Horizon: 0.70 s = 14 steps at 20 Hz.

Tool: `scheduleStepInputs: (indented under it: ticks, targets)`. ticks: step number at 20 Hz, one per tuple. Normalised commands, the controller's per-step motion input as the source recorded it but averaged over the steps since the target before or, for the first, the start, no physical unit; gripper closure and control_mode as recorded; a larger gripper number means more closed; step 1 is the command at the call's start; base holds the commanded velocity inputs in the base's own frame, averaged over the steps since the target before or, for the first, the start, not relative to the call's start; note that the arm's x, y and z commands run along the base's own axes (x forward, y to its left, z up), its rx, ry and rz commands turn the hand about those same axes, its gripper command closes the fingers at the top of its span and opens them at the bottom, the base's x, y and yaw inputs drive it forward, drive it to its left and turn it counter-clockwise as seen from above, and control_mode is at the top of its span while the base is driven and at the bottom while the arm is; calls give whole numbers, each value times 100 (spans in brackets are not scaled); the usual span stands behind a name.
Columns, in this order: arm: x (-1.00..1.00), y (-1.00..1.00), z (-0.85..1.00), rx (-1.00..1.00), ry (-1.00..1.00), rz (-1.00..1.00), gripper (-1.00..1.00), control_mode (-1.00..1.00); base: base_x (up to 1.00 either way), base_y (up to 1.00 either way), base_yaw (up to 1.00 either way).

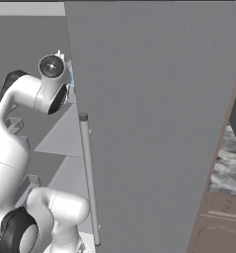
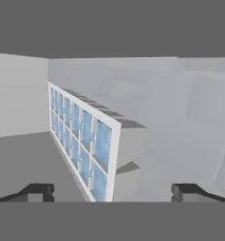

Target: Open the freezer door, pick up the ice cube tray from the freezer, and place it on the dining counter.

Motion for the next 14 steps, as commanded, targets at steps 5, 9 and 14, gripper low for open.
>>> scheduleStepInputs:
  ticks: [5,9,14]
  targets:
    - [30,6,-4,0,3,0,-100,-100,0,0,0]
    - [12,6,-7,0,4,0,-100,-100,0,0,0]
    - [13,5,-12,0,4,0,-100,-100,0,0,0]
